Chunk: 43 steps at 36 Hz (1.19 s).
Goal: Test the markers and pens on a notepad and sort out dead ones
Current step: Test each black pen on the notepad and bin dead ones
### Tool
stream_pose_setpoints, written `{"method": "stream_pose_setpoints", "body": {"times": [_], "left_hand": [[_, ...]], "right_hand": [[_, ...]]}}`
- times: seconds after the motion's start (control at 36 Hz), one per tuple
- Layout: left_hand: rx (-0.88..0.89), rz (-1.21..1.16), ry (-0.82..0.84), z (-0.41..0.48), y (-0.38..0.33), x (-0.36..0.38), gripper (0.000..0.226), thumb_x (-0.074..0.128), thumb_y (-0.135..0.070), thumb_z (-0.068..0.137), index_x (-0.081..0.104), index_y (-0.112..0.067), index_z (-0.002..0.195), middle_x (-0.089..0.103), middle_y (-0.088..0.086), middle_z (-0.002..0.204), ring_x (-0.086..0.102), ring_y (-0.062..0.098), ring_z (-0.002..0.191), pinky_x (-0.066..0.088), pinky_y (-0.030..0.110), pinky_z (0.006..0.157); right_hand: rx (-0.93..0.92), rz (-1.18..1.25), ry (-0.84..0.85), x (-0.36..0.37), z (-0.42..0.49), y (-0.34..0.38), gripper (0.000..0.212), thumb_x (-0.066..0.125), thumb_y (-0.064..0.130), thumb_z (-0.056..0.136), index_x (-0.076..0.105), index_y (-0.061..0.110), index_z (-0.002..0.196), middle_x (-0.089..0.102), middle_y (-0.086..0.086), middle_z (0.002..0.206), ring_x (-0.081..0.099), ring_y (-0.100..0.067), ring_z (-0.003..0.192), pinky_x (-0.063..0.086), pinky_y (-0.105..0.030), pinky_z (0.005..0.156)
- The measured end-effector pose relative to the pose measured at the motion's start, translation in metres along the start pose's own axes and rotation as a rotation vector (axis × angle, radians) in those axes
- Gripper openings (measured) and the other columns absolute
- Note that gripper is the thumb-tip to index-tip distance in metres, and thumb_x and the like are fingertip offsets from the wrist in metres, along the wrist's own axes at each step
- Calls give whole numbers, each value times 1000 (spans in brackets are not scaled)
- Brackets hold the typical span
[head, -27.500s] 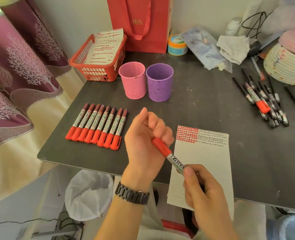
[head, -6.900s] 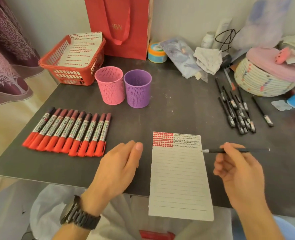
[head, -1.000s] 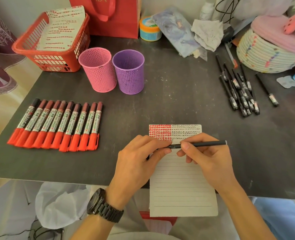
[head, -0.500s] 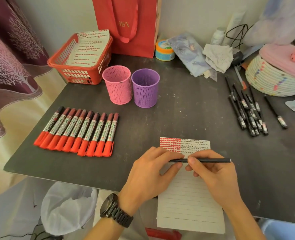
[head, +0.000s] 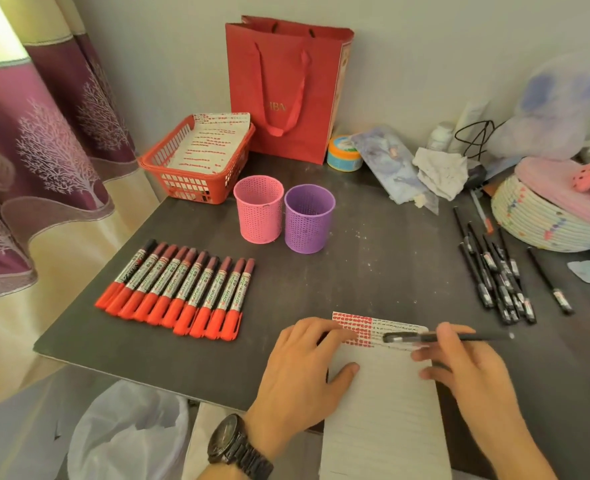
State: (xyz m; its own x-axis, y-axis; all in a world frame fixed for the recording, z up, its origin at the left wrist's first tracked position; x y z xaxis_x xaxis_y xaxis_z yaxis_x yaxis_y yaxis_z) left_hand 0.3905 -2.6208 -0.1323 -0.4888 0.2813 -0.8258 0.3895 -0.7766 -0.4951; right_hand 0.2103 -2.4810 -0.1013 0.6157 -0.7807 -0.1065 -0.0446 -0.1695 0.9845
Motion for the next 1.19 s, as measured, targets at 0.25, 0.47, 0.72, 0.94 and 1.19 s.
{"method": "stream_pose_setpoints", "body": {"times": [0.25,0.47,0.72,0.94,1.19], "left_hand": [[-52,44,-6,0,5,7,39,48,-50,95,60,-33,128,55,-17,134,49,7,125,41,30,104],[-64,55,-24,2,9,10,35,57,-44,94,65,-30,125,58,-14,131,54,13,121,45,37,100],[-68,68,-1,4,5,10,36,57,-42,93,65,-29,125,58,-13,131,53,14,122,42,38,102],[-91,82,36,4,2,7,37,61,-40,93,64,-30,128,58,-13,134,51,13,124,39,37,105],[-89,77,30,3,0,7,37,62,-41,92,64,-29,127,59,-13,133,53,13,122,40,36,104]], "right_hand": [[69,-716,74,-72,28,11,26,59,57,93,59,31,92,74,10,69,64,0,57,49,-30,65],[104,-889,33,-69,34,11,26,73,55,85,61,36,99,70,17,80,70,-5,70,60,-35,79],[73,-944,-15,-63,25,1,30,72,61,83,61,39,100,69,18,76,66,0,74,53,-25,70],[6,-998,-68,-61,18,-4,14,63,50,94,61,37,98,63,19,73,55,5,70,35,-11,59],[-12,-1001,-45,-59,12,-4,12,59,52,96,55,42,99,61,20,72,58,2,66,36,-12,56]]}}
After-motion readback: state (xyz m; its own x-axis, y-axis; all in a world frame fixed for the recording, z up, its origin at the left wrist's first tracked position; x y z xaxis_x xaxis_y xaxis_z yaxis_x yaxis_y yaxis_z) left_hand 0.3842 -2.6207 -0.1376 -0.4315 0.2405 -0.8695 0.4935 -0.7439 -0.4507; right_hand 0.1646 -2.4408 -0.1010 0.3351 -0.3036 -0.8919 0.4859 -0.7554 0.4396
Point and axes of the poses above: each hand's wrist, its own z-axis towards the middle knuckle, its own x-axis out of the palm, y = z × x, the point moved 1 cm from there along z, towards the middle knuckle
